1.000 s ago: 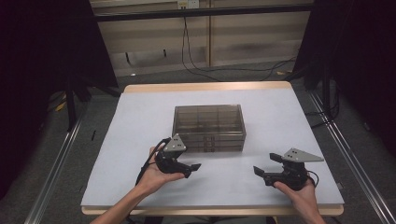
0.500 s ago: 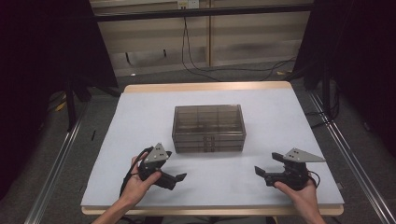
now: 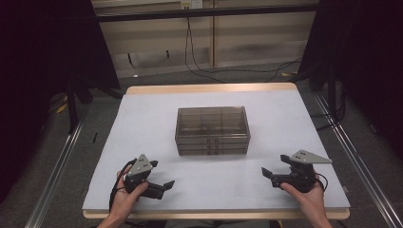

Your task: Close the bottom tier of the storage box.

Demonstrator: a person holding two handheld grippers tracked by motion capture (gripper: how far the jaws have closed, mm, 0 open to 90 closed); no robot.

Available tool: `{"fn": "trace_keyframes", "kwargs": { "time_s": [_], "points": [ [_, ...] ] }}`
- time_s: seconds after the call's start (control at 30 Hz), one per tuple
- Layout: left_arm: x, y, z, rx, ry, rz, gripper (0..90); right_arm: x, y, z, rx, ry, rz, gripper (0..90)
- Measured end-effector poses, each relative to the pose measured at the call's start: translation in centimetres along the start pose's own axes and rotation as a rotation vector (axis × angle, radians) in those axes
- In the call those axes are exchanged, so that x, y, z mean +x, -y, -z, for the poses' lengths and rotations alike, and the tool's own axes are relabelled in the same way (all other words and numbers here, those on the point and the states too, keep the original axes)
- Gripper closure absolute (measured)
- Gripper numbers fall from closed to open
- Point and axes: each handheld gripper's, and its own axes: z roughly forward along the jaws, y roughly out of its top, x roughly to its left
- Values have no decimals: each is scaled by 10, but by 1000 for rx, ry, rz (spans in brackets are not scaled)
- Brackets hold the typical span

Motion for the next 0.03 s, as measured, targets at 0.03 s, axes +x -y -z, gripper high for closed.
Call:
{"fn": "trace_keyframes", "kwargs": {
  "time_s": [0.03],
  "points": [
    [0,0,0,0,0,0,45,0,0,-1,11,17,3,93]
  ]
}}
